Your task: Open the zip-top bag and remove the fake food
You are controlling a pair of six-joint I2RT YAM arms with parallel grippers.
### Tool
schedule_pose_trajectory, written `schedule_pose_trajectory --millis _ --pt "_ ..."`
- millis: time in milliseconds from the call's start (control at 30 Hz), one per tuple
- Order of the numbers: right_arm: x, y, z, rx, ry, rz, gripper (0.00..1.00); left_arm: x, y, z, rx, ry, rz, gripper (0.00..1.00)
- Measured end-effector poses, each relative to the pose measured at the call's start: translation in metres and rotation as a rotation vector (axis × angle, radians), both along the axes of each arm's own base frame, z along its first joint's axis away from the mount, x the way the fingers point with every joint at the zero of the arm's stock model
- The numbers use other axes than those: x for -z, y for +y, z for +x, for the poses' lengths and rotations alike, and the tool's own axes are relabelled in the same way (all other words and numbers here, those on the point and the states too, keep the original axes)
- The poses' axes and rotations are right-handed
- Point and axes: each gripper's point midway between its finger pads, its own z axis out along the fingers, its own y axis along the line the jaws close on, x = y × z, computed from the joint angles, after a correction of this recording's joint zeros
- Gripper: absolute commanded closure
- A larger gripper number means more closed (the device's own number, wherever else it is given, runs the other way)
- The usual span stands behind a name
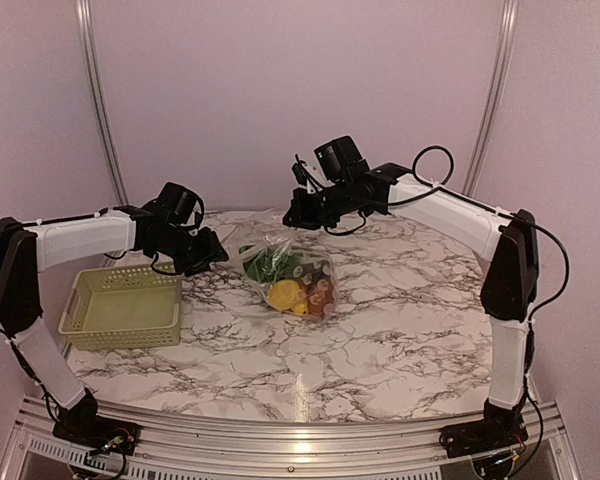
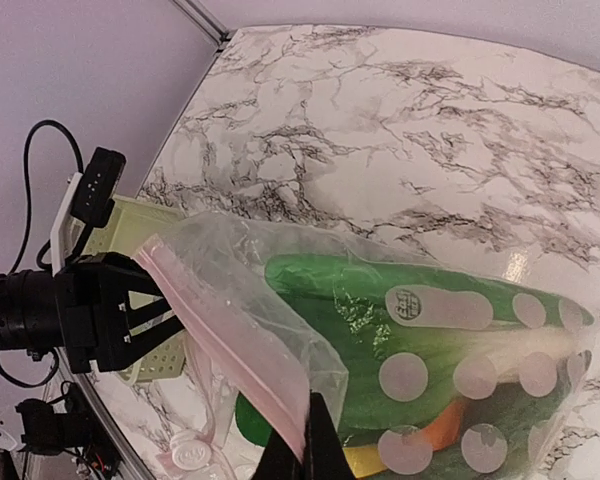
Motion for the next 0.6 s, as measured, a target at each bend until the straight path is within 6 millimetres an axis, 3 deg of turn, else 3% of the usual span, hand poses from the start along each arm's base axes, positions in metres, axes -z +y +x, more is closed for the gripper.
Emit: schedule_pose_trajectory --millis 100,167,333,433,533,600 --pt "-0.003 -0.003 -0.004 -0.026 0.000 0.006 1.00 -0.009 -0.004 -0.007 0.102 -0.077 0.007 0.32" --pt "-0.006 -0.001 -0.007 -0.058 0.001 0.022 1.00 -0.025 -0.003 -0.014 0.167 -0.154 0.012 0.30" --pt "-0.005 0.005 -0.021 -0.147 0.017 0.029 1.00 -0.105 -0.002 -0.026 0.306 -0.501 0.026 0.31" --pt "0.000 0.006 -0.029 -0.192 0.029 0.025 1.00 -0.146 -0.009 -0.042 0.399 -0.705 0.048 0.38" --pt "0.011 0.006 -0.040 -0.245 0.060 0.010 1.00 -0.156 -0.034 -0.061 0.516 -0.796 0.056 0.43" --pt "0.019 0.005 -0.048 -0.280 0.084 0.001 1.00 -0.144 -0.050 -0.073 0.590 -0.806 0.064 0.46"
